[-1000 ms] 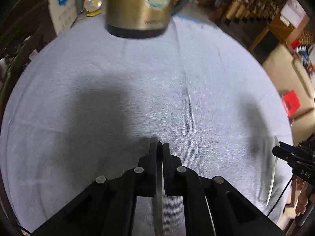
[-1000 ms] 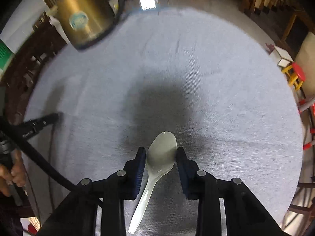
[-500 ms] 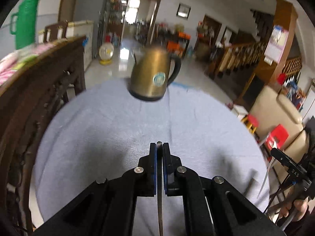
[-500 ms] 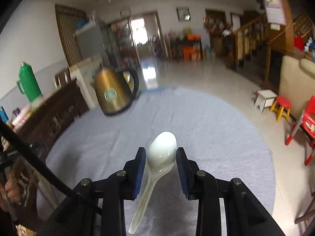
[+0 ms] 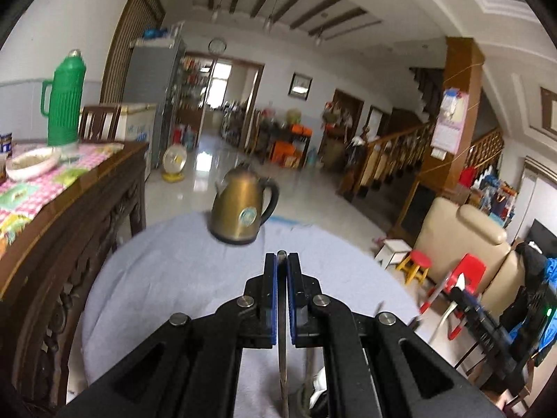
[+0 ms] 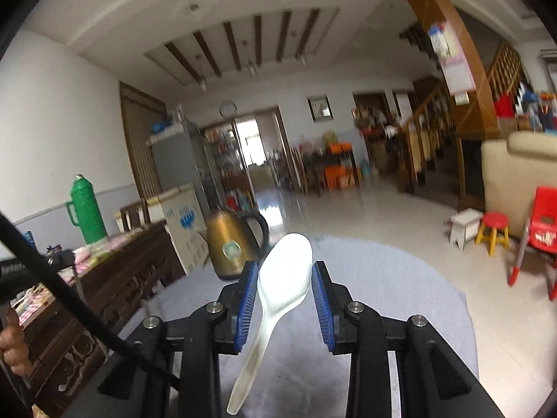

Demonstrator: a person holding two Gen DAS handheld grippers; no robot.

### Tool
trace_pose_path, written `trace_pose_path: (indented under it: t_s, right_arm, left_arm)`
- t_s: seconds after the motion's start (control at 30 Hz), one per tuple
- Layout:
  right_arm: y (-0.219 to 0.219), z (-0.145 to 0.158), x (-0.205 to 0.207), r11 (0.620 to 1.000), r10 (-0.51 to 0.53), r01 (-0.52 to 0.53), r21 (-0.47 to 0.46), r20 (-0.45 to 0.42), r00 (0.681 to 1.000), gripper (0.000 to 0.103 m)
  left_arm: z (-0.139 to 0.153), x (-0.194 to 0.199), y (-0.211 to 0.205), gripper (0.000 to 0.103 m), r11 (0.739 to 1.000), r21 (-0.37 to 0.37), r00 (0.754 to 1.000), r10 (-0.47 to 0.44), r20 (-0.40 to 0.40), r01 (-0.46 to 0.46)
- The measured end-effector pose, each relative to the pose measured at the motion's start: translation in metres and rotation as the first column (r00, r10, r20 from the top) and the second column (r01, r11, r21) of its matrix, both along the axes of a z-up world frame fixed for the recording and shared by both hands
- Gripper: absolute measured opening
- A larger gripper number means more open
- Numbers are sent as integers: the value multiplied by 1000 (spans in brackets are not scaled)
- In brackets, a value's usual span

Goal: Organize utensils

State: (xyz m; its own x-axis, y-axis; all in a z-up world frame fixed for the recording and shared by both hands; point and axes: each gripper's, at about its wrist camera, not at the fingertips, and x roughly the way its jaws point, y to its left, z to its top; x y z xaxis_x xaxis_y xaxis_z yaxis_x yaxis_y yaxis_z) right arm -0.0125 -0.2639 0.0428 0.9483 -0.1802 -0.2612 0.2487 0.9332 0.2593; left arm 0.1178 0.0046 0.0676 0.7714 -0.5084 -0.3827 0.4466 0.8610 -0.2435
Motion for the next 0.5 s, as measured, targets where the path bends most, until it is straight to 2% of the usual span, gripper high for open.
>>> trace_pose_path:
  t_s: [0.07, 0.23, 0.37, 0.5]
  right_arm:
    - [18, 6, -6, 999, 4, -2, -40, 53, 999, 34]
    - [58, 5, -1, 991, 45, -32, -126, 97, 994, 34]
    - [83, -7, 12, 985, 57, -40, -170, 96, 994, 34]
    - [96, -24, 27, 983, 61, -49, -175, 68, 996, 34]
  left_arm:
    - [11, -10, -1, 5, 1000, -23, 999, -10, 32, 11]
    - [23, -25, -9, 5, 998, -67, 996, -16, 82, 21]
    - [16, -25, -16, 5, 997, -75, 997, -3, 83, 9]
    - [1, -20, -22, 5, 998, -61, 998, 18, 61, -15]
